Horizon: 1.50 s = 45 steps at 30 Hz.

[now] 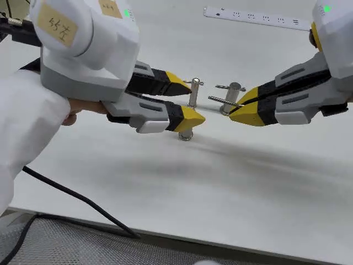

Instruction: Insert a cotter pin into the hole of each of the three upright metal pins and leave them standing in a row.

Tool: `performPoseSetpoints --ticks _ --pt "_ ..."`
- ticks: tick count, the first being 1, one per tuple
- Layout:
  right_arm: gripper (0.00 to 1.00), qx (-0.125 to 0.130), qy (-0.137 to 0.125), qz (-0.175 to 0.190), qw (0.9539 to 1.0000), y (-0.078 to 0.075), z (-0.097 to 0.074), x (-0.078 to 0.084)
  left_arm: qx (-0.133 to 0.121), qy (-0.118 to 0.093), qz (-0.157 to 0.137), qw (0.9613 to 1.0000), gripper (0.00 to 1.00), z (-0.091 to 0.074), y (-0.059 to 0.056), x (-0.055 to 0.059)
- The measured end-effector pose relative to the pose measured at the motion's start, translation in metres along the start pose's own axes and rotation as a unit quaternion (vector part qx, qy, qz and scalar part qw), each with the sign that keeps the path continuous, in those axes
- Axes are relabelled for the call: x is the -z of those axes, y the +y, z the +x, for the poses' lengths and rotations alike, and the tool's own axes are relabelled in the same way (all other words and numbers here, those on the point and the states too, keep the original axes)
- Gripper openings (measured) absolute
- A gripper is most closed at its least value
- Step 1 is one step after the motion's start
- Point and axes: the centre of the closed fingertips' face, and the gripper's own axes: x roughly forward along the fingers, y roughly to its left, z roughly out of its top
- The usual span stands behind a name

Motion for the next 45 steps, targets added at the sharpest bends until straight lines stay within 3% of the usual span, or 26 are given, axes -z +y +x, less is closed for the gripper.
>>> performPoseSetpoints --ticks 9,17,29,45 --pt "0.00 -0.007 0.027 0.003 0.9996 -0.002 0.015 0.014 0.005 0.030 0.002 0.9995 0.23 0.005 0.009 0.017" --pt "0.00 -0.015 0.047 0.010 0.9987 -0.003 0.024 0.021 0.010 0.036 -0.006 0.9993 0.20 0.010 0.007 0.019" --pt "0.00 -0.022 0.059 0.013 0.9979 -0.002 0.031 0.025 0.017 0.047 -0.001 0.9987 0.14 0.014 0.019 0.029" --pt "0.00 -0.031 0.060 0.014 0.9976 0.000 0.037 0.023 0.030 0.054 -0.002 0.9981 0.10 0.013 0.014 0.030"
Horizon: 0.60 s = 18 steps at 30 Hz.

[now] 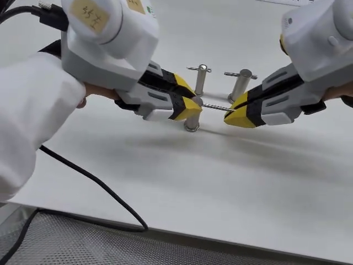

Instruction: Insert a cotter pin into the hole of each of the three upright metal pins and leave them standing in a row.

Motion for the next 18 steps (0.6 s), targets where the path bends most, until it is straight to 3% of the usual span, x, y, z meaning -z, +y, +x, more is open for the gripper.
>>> performPoseSetpoints --ticks 18 --pt "0.00 -0.004 0.003 -0.015 0.9999 -0.0058 0.0087 -0.0090 0.003 0.007 0.007 0.9999 0.10 0.0043 -0.0046 -0.0022"
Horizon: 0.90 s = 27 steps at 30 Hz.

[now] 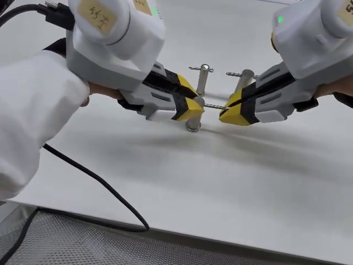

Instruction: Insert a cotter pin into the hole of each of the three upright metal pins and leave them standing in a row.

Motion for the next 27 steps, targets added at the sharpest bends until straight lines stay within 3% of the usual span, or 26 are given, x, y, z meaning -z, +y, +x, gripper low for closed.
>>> performPoseSetpoints --ticks 15,23,24,27 --pt "0.00 0.000 0.003 -0.018 0.9998 0.001 0.007 -0.016 0.005 0.006 0.007 0.9999 0.10 -0.002 0.001 0.000" --pt "0.00 0.005 0.017 -0.064 0.9978 0.001 0.010 -0.017 0.007 0.012 0.009 0.9999 0.10 -0.001 0.001 0.001" --pt "0.00 0.006 0.008 -0.079 0.9968 0.002 0.011 -0.020 0.007 0.013 0.009 0.9999 0.10 -0.001 0.000 0.000" --pt "0.03 0.010 0.008 -0.071 0.9974 0.002 0.011 -0.021 0.007 0.013 0.009 0.9998 0.10 -0.001 -0.002 0.000"
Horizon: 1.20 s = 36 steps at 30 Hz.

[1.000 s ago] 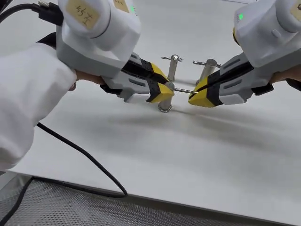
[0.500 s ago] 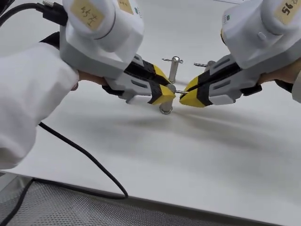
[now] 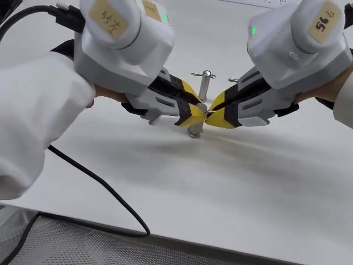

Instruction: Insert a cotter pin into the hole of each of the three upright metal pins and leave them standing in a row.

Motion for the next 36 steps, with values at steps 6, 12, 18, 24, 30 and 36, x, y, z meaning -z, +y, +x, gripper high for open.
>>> performPoseSetpoints --ticks 6,12,18,24,30,36 --pt "0.12 0.010 -0.006 0.018 0.9998 -0.006 -0.005 0.003 0.001 0.000 -0.002 1.0000 0.10 0.001 0.000 0.000" --pt "0.08 0.013 -0.014 0.026 0.9995 -0.007 -0.014 0.006 0.000 0.000 -0.002 1.0000 0.10 0.002 -0.002 -0.001" --pt "0.02 0.008 -0.019 0.027 0.9994 -0.002 -0.016 0.006 -0.001 -0.002 -0.002 1.0000 0.10 0.001 0.000 0.000" --pt "0.00 0.007 -0.020 0.040 0.9990 -0.002 -0.014 0.005 -0.001 -0.003 -0.001 1.0000 0.10 0.003 0.002 0.000" --pt "0.00 0.005 -0.020 0.037 0.9991 -0.001 -0.012 0.001 0.000 -0.003 -0.002 1.0000 0.10 0.003 0.003 0.000" --pt "0.00 0.010 -0.019 0.037 0.9991 -0.002 -0.012 0.001 -0.002 -0.007 -0.012 0.9999 0.10 0.003 0.003 0.000"
